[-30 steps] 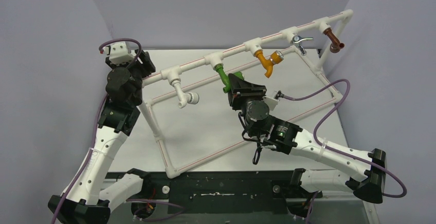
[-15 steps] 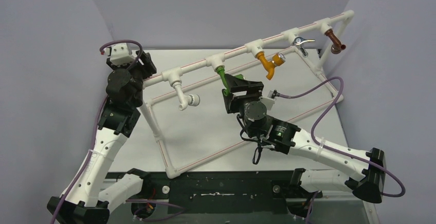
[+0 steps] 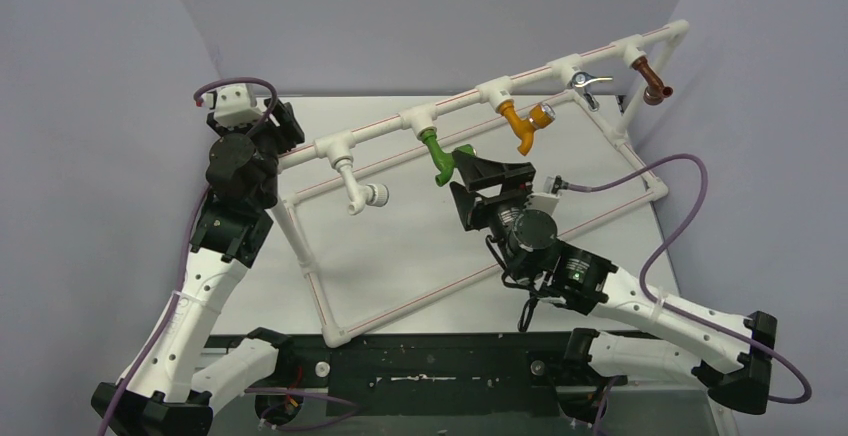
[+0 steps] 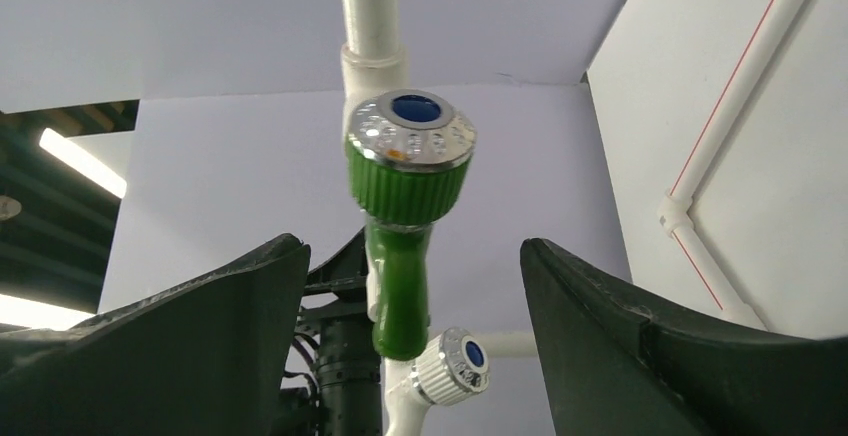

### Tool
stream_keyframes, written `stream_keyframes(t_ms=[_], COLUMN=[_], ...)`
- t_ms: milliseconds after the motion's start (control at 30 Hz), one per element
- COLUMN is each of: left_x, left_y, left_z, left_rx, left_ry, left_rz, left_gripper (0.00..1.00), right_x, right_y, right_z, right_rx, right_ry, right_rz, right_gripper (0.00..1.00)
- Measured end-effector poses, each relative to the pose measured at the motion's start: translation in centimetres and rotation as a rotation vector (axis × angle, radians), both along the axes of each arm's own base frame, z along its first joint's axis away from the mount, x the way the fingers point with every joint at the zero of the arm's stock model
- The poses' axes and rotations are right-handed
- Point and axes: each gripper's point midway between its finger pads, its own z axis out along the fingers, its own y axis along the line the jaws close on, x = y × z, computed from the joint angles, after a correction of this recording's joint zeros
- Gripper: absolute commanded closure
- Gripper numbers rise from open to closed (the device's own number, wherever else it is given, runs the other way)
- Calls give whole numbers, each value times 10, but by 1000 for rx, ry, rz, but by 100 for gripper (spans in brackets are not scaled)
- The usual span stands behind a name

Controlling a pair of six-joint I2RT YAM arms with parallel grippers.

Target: Install the water faucets

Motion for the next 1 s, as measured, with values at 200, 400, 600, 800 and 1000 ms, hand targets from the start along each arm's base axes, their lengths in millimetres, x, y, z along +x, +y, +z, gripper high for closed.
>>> stream_keyframes(t_ms=[200,400,600,800,1000], left_x=[0,0,0,0,0], left_y=[-1,-1,-1,-1,-1], left_z=[0,0,0,0,0], left_rx=[0,0,0,0,0], left_ry=[0,0,0,0,0], left_rz=[0,1,1,1,1], left_gripper=[41,41,41,41,42], right_x=[-15,-25,-39,-54,-70], right_y=[-28,-49,-57,-54,-39], right_z=[23,31,57,91,138], right_rx=[-34,-174,-363,-640,-937], right_ry=[-70,-151,-358,-632,-962], right_rz=[2,2,39,92,143], right_gripper=[20,19,22,22,22])
